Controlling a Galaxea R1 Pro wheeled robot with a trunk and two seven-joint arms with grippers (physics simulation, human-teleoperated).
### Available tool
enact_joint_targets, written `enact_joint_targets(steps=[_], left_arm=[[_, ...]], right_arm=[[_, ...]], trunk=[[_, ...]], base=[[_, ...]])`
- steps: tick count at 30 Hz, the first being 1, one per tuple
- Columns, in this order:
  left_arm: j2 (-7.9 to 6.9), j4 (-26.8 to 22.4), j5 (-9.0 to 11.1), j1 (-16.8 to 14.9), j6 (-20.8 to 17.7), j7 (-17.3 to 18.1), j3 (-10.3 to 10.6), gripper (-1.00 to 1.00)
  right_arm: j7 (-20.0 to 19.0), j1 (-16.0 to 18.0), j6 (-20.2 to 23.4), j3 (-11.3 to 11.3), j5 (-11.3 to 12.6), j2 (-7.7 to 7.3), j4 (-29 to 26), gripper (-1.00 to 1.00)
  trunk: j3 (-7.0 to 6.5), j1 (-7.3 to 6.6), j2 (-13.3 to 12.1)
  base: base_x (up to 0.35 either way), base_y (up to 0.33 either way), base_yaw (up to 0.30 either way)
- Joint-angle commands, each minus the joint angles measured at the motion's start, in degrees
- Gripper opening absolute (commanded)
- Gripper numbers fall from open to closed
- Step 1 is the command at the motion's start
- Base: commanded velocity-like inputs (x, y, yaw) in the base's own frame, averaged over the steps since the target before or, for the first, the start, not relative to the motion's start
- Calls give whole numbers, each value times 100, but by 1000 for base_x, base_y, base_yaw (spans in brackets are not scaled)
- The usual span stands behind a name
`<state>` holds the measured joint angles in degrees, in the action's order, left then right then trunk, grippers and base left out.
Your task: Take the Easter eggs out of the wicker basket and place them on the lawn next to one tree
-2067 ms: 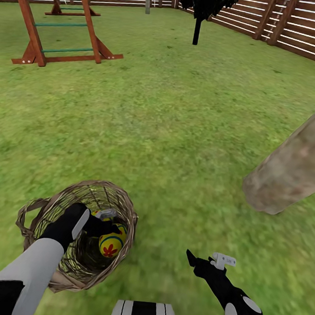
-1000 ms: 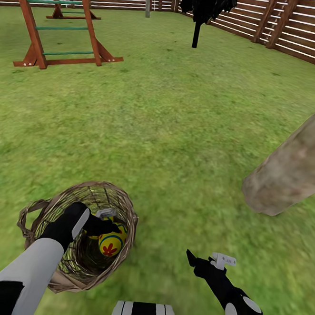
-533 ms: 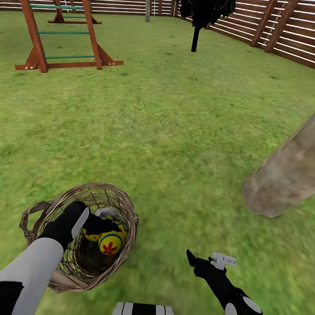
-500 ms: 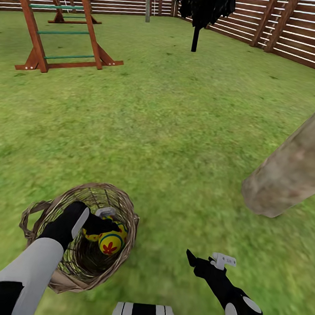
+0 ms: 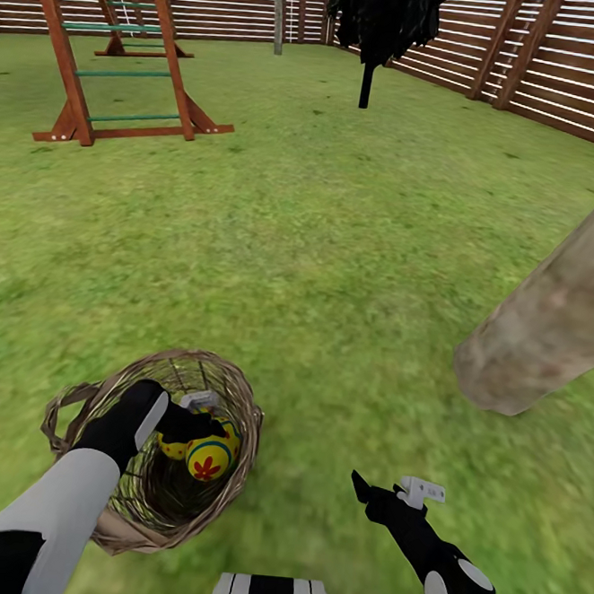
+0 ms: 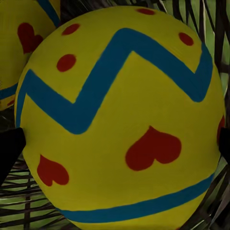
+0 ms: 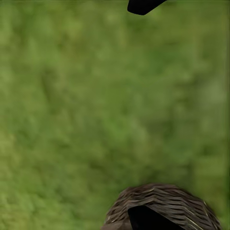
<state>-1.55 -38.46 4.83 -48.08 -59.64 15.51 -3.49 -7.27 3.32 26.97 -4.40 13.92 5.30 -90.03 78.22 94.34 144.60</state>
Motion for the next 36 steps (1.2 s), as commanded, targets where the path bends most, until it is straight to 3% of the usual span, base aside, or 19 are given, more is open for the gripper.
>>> enact_joint_targets(steps=[1,36], left_arm=[[1,-4,88,-1,-36,-21,-8,-100],[-3,-12,77,-5,-36,-53,-2,-100]], right_arm=[[-29,2,36,-17,21,6,-6,100],[-29,2,36,-17,17,6,-6,100]], trunk=[[4,-1,2],[-85,-11,-4]], base=[[0,0,0],[0,0,0]])
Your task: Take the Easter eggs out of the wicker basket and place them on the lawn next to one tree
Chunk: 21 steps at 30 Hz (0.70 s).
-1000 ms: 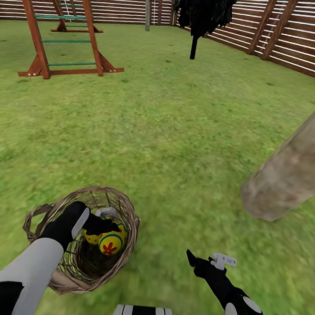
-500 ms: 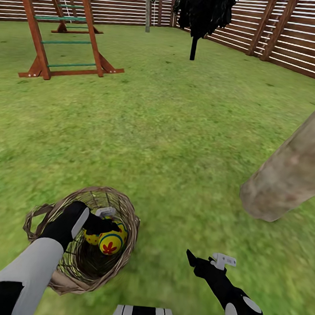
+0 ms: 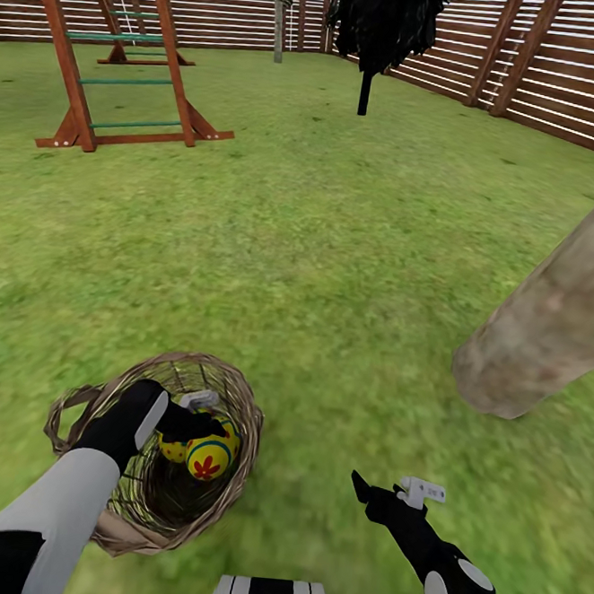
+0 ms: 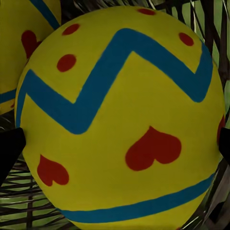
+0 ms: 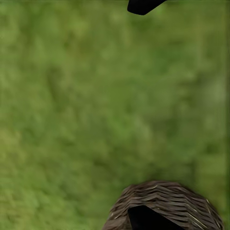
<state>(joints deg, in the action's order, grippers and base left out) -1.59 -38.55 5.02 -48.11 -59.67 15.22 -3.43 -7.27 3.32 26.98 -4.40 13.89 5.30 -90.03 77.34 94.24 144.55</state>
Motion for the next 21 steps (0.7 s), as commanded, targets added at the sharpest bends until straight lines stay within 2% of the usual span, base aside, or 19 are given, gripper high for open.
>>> enact_joint_targets(steps=[1,12,21], left_arm=[[0,-9,55,-1,-33,-29,-9,-100],[0,-196,36,2,-33,-36,-6,-100],[0,-197,35,3,-33,-36,0,-100]], right_arm=[[-29,2,36,-17,19,6,-6,100],[-29,2,35,-17,24,6,-6,100],[-29,2,33,-17,23,6,-6,100]], trunk=[[4,-1,2],[4,-1,2],[-85,-11,-4]], base=[[0,0,0],[0,0,0],[0,0,0]])
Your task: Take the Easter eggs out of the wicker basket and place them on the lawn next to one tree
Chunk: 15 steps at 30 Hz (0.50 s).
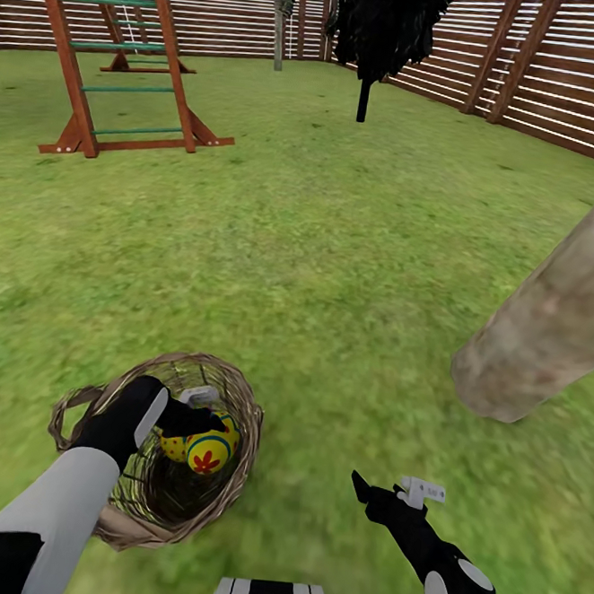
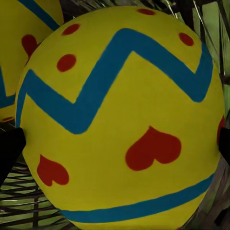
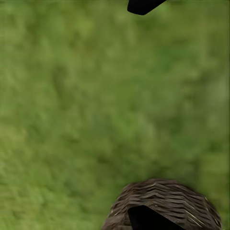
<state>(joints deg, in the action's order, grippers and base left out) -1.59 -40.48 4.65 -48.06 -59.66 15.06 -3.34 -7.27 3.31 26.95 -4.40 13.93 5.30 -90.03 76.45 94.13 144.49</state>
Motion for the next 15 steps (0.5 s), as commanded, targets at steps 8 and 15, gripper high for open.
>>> enact_joint_targets(steps=[8,15], left_arm=[[1,-2,71,-2,-34,-20,-9,-100],[1,5,65,-2,-34,-20,8,-100]], right_arm=[[-29,2,39,-17,19,6,-6,100],[-29,2,39,-17,14,6,-6,100]], trunk=[[-62,-9,-2],[-173,-22,-9]], base=[[0,0,0],[0,0,0]])
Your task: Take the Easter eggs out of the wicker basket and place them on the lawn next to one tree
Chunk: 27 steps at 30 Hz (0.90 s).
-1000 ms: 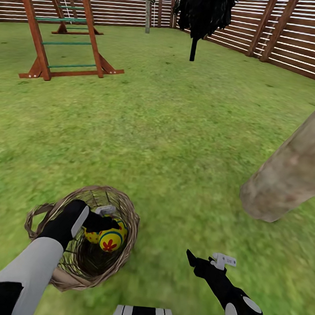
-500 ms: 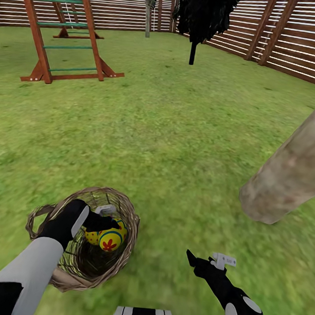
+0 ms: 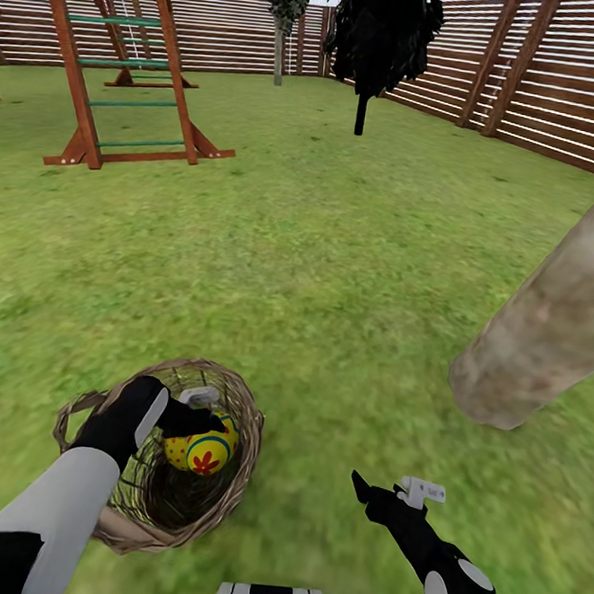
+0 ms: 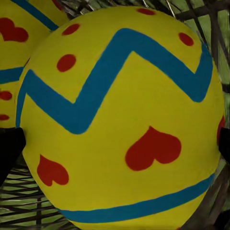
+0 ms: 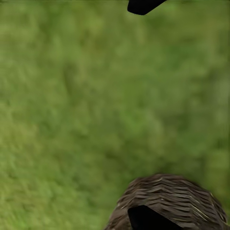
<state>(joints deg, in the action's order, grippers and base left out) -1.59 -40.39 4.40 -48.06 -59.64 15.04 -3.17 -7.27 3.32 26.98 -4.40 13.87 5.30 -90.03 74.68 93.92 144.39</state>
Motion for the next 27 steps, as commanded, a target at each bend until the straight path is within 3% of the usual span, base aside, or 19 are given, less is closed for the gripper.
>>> enact_joint_targets(steps=[1,16,27], left_arm=[[1,-4,88,-2,-36,-19,-9,-100],[-37,5,78,-19,-36,-63,-8,-100],[-71,5,78,-20,-36,-76,-8,-100]], right_arm=[[-29,2,36,-17,19,6,-6,100],[-29,2,36,-17,19,6,-6,100],[-29,2,36,-17,19,6,-6,100]], trunk=[[-19,-3,0],[-351,-42,-20],[-595,-70,-35]], base=[[0,0,0],[-4,0,0],[-145,0,0]])
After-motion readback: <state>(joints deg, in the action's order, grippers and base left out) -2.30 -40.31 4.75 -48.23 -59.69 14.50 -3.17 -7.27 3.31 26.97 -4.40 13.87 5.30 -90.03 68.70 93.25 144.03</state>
